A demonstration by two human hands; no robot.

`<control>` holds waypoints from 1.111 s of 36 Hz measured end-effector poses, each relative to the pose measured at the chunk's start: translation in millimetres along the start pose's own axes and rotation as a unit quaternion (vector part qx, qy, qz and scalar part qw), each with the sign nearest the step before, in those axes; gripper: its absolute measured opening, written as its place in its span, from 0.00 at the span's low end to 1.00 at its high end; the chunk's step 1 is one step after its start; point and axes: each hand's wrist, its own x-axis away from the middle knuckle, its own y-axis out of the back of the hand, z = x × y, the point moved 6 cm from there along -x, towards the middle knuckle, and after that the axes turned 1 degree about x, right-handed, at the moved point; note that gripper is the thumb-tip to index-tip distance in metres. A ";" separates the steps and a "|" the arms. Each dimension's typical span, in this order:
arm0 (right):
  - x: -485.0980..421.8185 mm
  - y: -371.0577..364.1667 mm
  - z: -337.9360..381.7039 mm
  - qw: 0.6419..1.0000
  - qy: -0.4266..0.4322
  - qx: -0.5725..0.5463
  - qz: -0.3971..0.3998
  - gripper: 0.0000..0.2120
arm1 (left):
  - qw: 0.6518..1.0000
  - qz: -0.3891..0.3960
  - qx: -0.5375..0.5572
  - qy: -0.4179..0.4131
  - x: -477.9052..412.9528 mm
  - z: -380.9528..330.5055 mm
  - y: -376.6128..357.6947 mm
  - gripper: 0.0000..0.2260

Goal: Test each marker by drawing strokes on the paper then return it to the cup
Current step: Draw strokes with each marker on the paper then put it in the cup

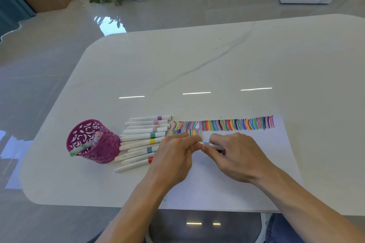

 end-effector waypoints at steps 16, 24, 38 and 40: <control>1.3 0.7 -0.2 1.000 -0.024 -0.019 0.007 0.24 | 1.000 -0.020 -0.003 0.005 1.4 -0.3 0.3 0.07; -1.9 17.8 -21.6 0.992 -0.100 -0.060 -0.041 0.28 | 0.996 -0.081 -0.011 0.025 -2.6 9.1 14.5 0.06; -8.7 15.0 -28.9 0.955 -0.117 -0.263 -0.072 0.17 | 0.998 0.027 -0.057 -0.013 0.8 14.6 -11.4 0.06; -9.4 16.1 -27.4 0.937 -0.112 -0.322 -0.080 0.16 | 0.997 0.045 -0.060 -0.035 0.2 15.0 -14.0 0.05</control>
